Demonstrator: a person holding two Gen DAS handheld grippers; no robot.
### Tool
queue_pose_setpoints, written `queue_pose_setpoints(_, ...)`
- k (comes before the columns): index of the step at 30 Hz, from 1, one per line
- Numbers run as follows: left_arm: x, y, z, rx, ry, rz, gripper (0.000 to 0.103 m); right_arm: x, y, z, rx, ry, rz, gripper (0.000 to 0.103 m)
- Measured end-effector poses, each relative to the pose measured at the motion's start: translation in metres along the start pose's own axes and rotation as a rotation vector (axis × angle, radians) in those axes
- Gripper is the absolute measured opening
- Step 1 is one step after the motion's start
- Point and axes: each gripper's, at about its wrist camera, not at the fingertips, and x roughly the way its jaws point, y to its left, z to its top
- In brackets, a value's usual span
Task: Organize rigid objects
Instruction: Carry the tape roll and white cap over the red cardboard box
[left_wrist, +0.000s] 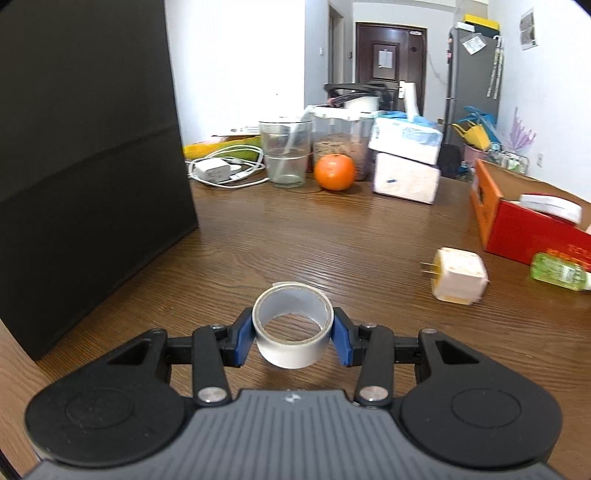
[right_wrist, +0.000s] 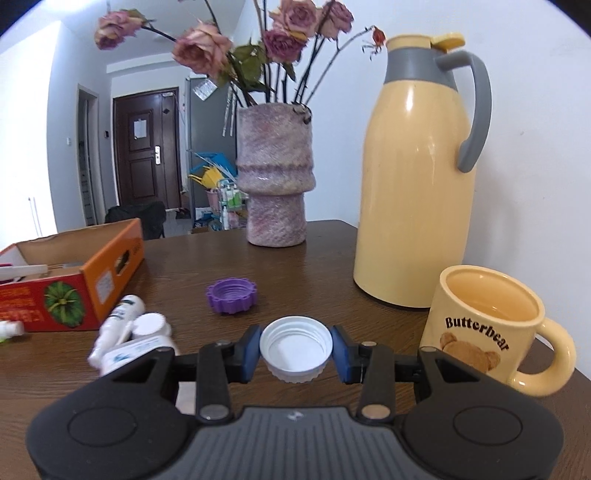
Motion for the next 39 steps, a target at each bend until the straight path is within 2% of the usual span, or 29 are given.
queue_pose_setpoints(11, -0.026, -0.025, -0.012, 0.016, -0.016, -0.073, 0.044, -0.046, 0.031, -0.014, -0.033, -0.034, 0.114, 0.040)
queue_pose_setpoints(22, -0.054, -0.055, -0.019, 0.067, -0.028, -0.153, 0.044, -0.082, 0.070, -0.025, -0.105, -0.030, 0.253, 0.040)
queue_pose_setpoints(39, -0.085, -0.108, -0.007, 0.168, -0.067, -0.299, 0.044, -0.118, 0.121, -0.022, -0.195, -0.045, 0.410, 0.040)
